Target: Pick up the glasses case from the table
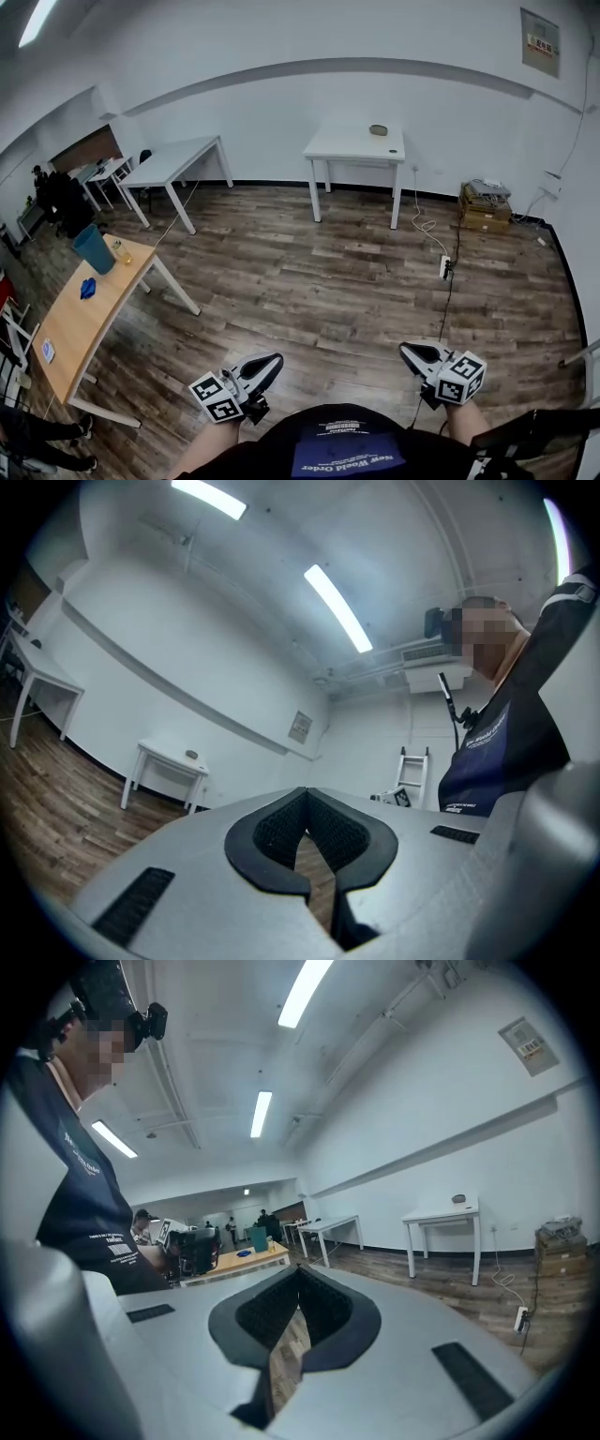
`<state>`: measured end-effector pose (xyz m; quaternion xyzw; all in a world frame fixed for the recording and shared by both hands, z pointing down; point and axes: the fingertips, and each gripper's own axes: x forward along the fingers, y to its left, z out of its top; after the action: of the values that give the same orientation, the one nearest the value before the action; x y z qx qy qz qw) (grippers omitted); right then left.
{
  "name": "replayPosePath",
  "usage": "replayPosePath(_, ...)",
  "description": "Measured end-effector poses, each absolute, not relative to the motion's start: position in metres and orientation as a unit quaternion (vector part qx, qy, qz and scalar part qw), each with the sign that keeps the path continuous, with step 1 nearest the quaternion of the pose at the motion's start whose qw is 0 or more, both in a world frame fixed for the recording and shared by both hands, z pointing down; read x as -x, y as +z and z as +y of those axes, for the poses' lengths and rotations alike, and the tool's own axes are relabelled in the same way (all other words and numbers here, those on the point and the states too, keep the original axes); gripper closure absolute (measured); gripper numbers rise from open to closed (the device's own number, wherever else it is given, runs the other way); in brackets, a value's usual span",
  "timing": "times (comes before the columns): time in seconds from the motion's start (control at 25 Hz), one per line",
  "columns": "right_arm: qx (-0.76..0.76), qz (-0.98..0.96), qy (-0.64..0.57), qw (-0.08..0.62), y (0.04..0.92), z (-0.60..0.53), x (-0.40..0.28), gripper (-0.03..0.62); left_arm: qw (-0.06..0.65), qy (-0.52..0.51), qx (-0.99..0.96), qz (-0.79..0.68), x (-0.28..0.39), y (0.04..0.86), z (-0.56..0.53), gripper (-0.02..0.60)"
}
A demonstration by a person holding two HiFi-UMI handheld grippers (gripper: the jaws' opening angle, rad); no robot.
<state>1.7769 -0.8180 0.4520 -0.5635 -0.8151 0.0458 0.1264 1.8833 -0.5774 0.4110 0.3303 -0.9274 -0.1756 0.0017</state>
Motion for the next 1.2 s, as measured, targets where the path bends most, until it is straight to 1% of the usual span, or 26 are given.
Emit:
replayPosePath(0.28, 0.532, -0.839, 0.037, 0.107, 0.414, -0.705, -1.736, 0.591, -0.013, -0.175, -0.374, -0.911, -1.822, 0.394, -0.455, 0.578)
replayPosePath(0.44, 0.515, -0.850, 0.033, 0.109, 0.410, -0.642, -1.714, 0.591, -0.016, -0.178, -0.395, -0.901, -1.791, 0.393, -0.387, 0.578)
replayPosePath(0.8, 0.514, -0.847, 0.019, 0.135, 0.414, -0.560, -1.647, 0.591, -0.012, -0.195, -0.397, -0.897, -1.727, 0.407, -0.303, 0.578)
replayPosePath(0.96, 0.528, -0.837, 0.026, 0.144, 0.422, -0.557, -1.594, 0.591, 0.001, -0.202, -0.379, -0.903, -1.686, 0.417, -0.304, 0.578)
replayPosePath(1.2, 0.577, -0.805, 0.036, 0.134, 0.435, -0.536, -1.480, 0.591, -0.007, -0.179, -0.335, -0.925, -1.598, 0.410, -0.300, 0.578)
